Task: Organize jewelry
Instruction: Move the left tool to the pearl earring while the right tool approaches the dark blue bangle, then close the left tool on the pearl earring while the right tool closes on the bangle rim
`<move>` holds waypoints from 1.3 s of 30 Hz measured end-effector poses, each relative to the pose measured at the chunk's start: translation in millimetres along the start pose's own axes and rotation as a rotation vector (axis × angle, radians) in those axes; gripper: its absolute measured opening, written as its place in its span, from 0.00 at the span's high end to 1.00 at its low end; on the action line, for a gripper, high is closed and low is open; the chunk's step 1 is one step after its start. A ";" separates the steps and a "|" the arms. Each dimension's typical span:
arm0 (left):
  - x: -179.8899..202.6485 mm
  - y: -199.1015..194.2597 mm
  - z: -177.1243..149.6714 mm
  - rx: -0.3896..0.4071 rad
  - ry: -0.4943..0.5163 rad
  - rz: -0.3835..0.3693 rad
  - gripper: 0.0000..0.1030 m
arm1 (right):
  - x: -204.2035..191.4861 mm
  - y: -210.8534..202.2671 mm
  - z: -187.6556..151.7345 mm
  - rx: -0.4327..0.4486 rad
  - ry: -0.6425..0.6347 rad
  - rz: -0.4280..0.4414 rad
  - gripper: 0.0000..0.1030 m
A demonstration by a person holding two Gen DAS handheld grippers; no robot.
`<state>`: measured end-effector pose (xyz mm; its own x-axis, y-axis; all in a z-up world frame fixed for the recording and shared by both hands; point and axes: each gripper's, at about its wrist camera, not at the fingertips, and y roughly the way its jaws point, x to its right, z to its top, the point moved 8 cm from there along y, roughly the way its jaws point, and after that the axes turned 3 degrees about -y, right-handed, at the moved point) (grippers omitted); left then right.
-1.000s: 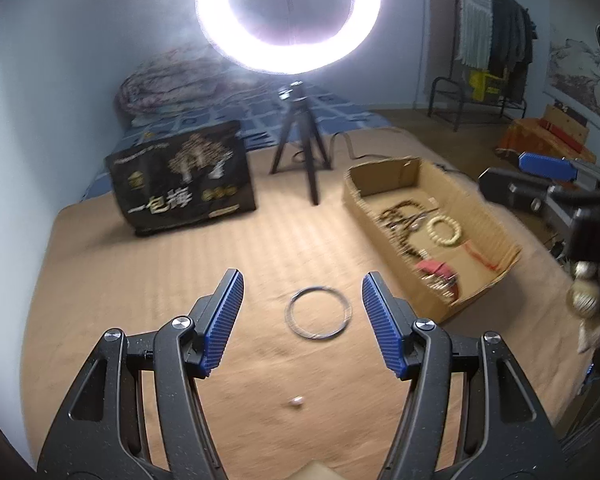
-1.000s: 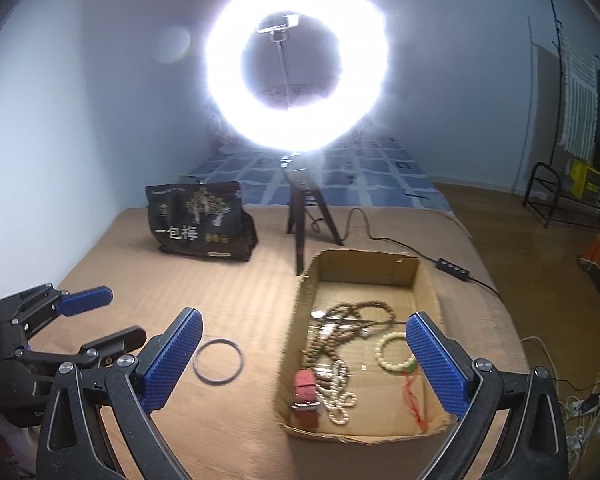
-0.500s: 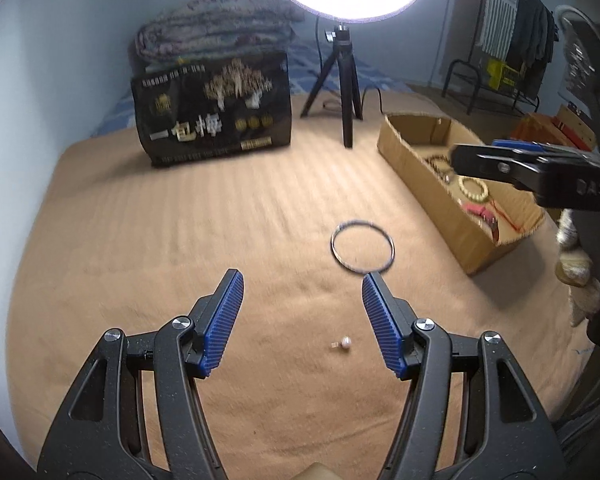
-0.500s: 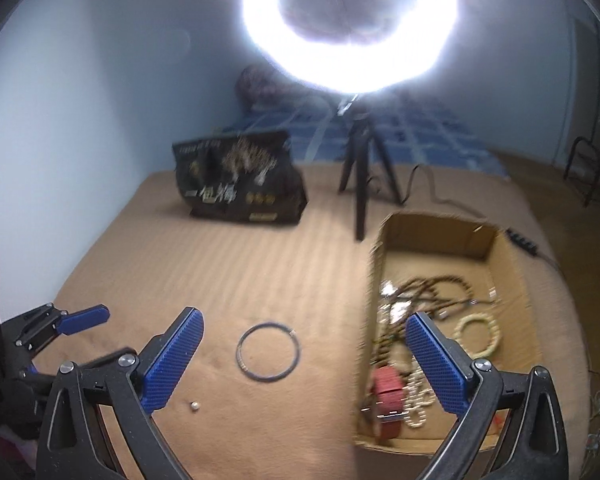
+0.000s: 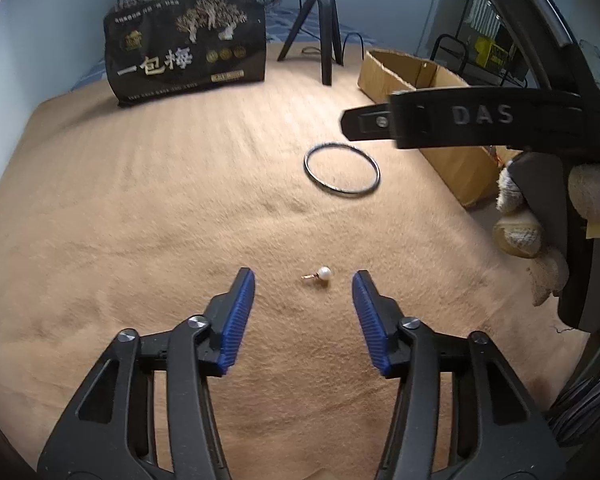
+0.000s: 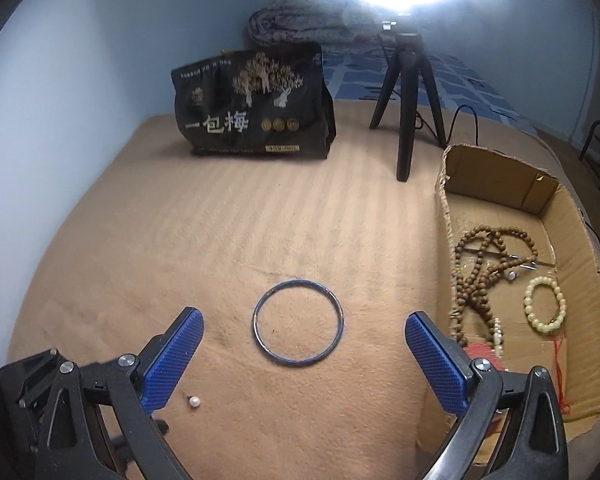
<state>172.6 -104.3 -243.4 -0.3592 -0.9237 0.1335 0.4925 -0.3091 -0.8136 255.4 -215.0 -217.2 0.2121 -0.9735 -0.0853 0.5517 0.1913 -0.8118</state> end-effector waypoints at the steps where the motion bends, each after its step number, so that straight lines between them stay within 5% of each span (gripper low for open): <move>1: 0.5 2.0 -0.4 -0.003 0.000 -0.001 0.55 | -0.3 3.6 -1.3 0.000 -0.001 -0.008 0.01; 22: -4.2 30.0 2.4 -0.023 -0.026 0.003 0.76 | -16.3 41.0 -5.9 -0.038 -0.114 -0.063 0.01; 29: -12.0 31.3 2.9 -0.025 -0.033 0.016 0.88 | -16.4 39.5 -0.1 -0.031 -0.122 -0.063 0.11; 39: -15.1 28.3 -1.2 -0.027 -0.032 0.013 0.90 | -33.8 53.1 -7.8 -0.076 -0.160 -0.036 0.16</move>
<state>191.0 -98.9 -269.1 -0.3272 -0.9344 0.1409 0.4754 -0.2916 -0.8300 271.2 -172.9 -261.9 0.3221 -0.9462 0.0322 0.5000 0.1412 -0.8545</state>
